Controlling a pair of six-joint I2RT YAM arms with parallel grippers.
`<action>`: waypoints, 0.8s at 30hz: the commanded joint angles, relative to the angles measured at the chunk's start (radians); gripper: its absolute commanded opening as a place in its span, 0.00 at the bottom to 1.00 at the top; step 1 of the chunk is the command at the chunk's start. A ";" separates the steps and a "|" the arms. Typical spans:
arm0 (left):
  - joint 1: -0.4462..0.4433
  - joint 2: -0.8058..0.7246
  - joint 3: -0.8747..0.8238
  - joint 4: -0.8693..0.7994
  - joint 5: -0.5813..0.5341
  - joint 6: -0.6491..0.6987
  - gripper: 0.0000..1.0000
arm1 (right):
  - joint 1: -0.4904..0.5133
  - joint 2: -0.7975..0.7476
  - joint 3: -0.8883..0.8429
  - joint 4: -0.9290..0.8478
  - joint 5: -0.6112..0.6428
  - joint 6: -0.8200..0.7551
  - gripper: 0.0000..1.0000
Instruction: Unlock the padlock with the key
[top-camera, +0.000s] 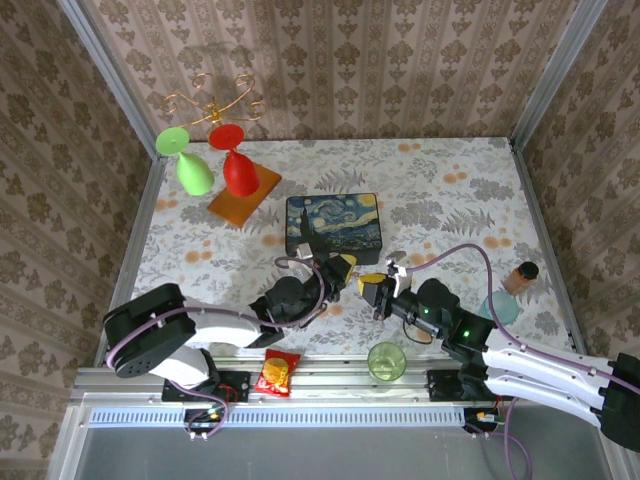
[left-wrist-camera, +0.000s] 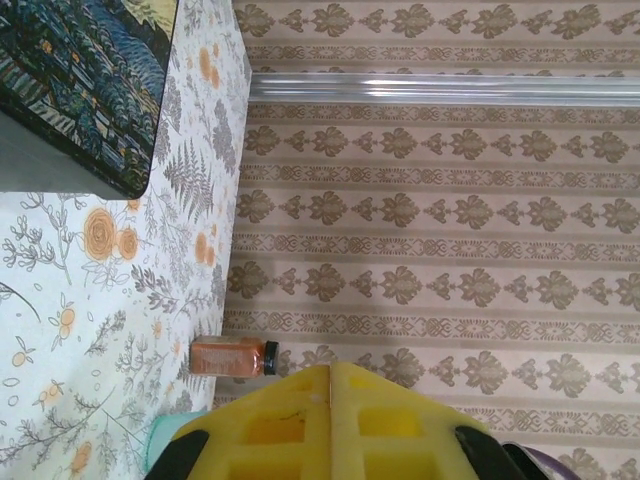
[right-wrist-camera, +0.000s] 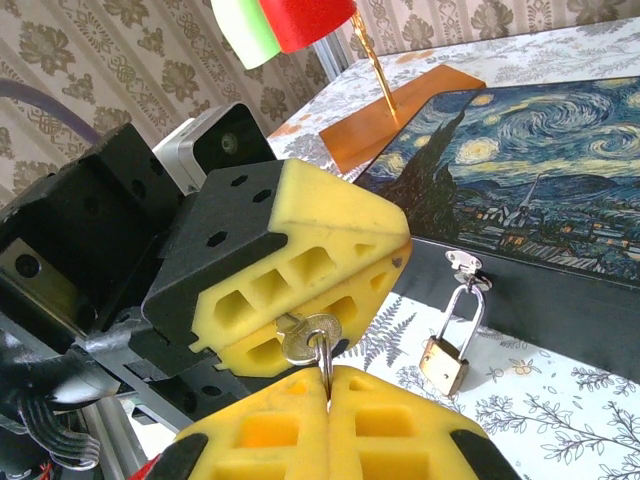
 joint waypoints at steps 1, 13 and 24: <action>0.007 -0.051 0.002 -0.061 -0.010 0.069 0.00 | 0.007 -0.039 -0.018 -0.028 0.035 -0.009 0.17; 0.143 -0.269 0.212 -0.545 0.409 0.845 0.00 | -0.376 -0.192 0.061 -0.117 -0.617 0.158 1.00; 0.200 -0.307 0.269 -0.571 0.676 1.044 0.00 | -0.433 0.020 0.108 0.214 -0.822 0.280 0.83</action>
